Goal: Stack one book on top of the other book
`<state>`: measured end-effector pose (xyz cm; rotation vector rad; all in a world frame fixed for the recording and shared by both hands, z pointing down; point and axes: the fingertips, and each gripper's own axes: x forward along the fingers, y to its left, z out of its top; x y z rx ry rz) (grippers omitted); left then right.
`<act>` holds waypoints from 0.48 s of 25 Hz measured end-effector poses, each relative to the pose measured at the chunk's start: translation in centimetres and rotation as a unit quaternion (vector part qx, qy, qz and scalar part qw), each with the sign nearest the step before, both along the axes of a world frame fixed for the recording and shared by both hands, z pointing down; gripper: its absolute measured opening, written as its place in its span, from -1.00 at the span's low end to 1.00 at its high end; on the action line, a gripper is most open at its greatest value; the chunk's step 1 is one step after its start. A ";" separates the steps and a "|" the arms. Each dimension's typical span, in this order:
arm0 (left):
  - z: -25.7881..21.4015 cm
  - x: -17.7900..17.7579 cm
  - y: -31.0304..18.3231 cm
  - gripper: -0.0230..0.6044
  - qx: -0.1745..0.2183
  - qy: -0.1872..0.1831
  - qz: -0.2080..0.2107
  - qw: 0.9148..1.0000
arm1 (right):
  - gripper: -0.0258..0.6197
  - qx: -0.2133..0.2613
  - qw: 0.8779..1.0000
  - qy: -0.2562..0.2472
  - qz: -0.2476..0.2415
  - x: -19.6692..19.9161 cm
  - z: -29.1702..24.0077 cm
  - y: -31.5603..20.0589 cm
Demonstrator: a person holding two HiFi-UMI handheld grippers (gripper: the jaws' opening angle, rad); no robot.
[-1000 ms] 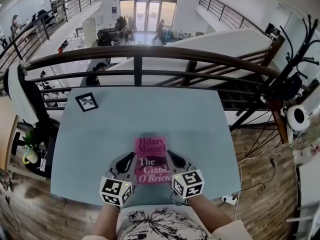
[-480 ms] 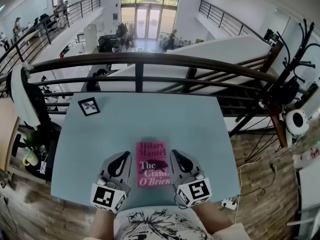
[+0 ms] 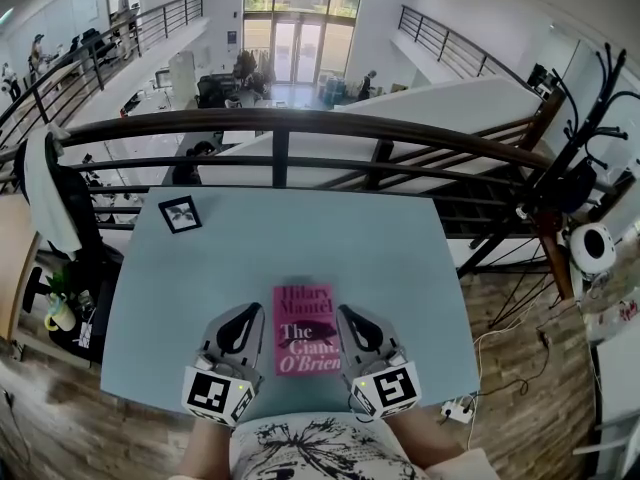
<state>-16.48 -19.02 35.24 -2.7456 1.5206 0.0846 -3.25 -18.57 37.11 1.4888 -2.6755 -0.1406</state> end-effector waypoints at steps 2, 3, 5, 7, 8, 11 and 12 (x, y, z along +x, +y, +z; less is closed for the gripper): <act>0.0 0.1 0.1 -0.88 0.000 -0.001 0.002 1.000 | -0.94 0.003 1.000 -0.002 0.000 -0.1 -0.1 0.1; 0.0 0.1 0.1 -0.88 0.000 -0.002 0.003 1.000 | -0.94 0.003 1.000 -0.003 0.001 -0.1 -0.2 0.2; 0.1 0.1 0.2 -0.88 -0.002 -0.003 0.005 1.000 | -0.94 0.003 1.000 -0.003 0.003 -0.2 -0.1 0.4; 0.2 0.1 0.3 -0.88 -0.005 -0.003 0.005 1.000 | -0.95 0.002 1.000 -0.001 0.004 -0.2 -0.1 0.5; 0.2 0.1 0.3 -0.88 -0.007 -0.002 0.005 1.000 | -0.95 0.002 1.000 0.000 0.004 -0.2 -0.1 0.6; 0.4 0.2 0.3 -0.88 -0.009 -0.003 0.009 1.000 | -0.94 0.001 1.000 0.000 0.006 -0.2 0.0 0.6; 0.4 0.3 0.3 -0.88 -0.010 -0.004 0.010 1.000 | -0.94 0.001 1.000 0.001 0.006 -0.2 0.1 0.6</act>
